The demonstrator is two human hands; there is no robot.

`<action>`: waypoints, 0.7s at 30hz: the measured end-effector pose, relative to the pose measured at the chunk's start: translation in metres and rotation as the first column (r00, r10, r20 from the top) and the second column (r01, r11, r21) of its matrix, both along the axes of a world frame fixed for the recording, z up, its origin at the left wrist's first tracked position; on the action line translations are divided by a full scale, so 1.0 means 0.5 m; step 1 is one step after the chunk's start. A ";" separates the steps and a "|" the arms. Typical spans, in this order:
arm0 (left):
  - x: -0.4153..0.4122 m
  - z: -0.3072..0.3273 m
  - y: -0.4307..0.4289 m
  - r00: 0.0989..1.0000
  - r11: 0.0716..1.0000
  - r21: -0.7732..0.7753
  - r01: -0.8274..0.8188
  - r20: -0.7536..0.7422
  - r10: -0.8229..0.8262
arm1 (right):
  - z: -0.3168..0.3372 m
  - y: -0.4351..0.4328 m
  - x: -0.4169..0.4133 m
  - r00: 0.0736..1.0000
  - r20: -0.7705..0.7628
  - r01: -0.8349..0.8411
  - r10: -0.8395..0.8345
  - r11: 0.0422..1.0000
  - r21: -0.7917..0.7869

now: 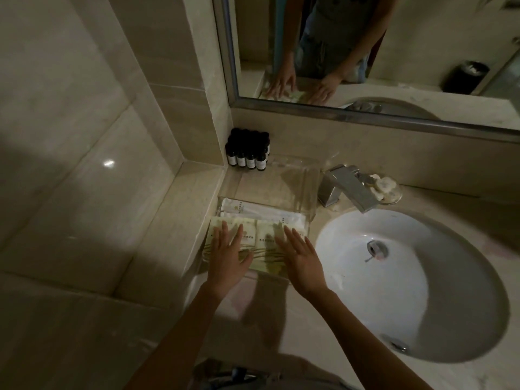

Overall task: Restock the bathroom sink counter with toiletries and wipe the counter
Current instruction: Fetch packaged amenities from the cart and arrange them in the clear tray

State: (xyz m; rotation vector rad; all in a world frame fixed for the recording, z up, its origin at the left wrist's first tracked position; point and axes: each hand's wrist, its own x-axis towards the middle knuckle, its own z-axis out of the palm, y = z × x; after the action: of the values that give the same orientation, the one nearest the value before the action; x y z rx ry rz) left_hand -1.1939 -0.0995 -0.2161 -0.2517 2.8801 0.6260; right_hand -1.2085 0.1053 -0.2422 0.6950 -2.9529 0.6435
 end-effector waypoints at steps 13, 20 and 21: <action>-0.014 -0.026 -0.010 0.997 0.998 -0.038 0.059 0.055 -0.057 | -0.032 -0.069 -0.033 0.993 0.117 -0.050 0.025 0.975 0.218; -0.021 -0.003 -0.014 0.993 0.995 -0.046 0.088 0.083 -0.084 | -0.004 -0.066 -0.041 0.977 0.202 -0.103 0.070 0.983 0.155; -0.029 0.006 -0.017 0.995 0.995 -0.057 0.087 0.060 -0.083 | 0.009 -0.062 -0.041 0.980 0.190 -0.085 0.061 0.989 0.123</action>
State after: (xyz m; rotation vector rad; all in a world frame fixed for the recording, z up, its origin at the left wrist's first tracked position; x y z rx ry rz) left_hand -1.2084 -0.1080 -0.2132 -0.1518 2.8399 0.5106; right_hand -1.2292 0.0741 -0.2378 0.7994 -3.1783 0.5523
